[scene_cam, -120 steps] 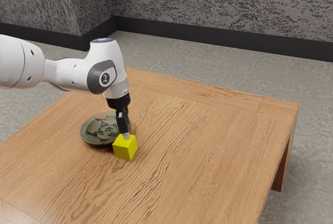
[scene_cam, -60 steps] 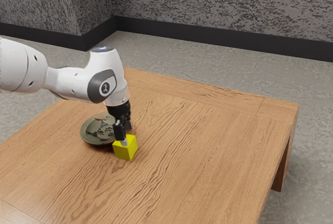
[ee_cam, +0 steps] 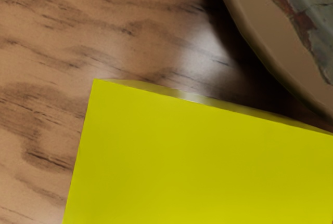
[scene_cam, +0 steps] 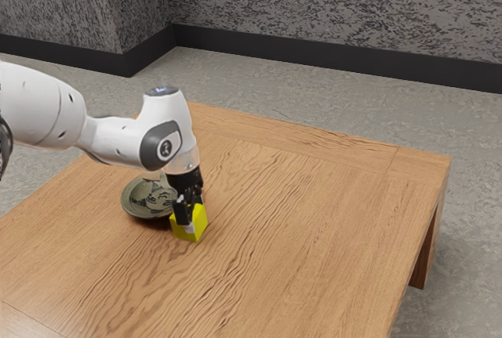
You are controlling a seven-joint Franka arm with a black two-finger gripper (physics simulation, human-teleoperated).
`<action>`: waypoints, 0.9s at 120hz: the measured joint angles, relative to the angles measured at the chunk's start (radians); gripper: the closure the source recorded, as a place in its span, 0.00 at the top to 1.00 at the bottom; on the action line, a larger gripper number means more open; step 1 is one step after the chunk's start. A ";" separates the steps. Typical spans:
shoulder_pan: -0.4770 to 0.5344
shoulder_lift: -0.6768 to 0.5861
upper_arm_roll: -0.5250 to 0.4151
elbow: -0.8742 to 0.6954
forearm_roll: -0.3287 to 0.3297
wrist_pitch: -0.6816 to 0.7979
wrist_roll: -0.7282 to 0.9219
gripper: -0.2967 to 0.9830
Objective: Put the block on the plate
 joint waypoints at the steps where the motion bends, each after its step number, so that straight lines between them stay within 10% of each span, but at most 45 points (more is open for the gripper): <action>1: 0.000 0.001 0.000 0.000 0.000 0.001 0.001 0.77; 108: 0.009 0.010 0.018 -0.023 -0.001 0.046 0.059 0.73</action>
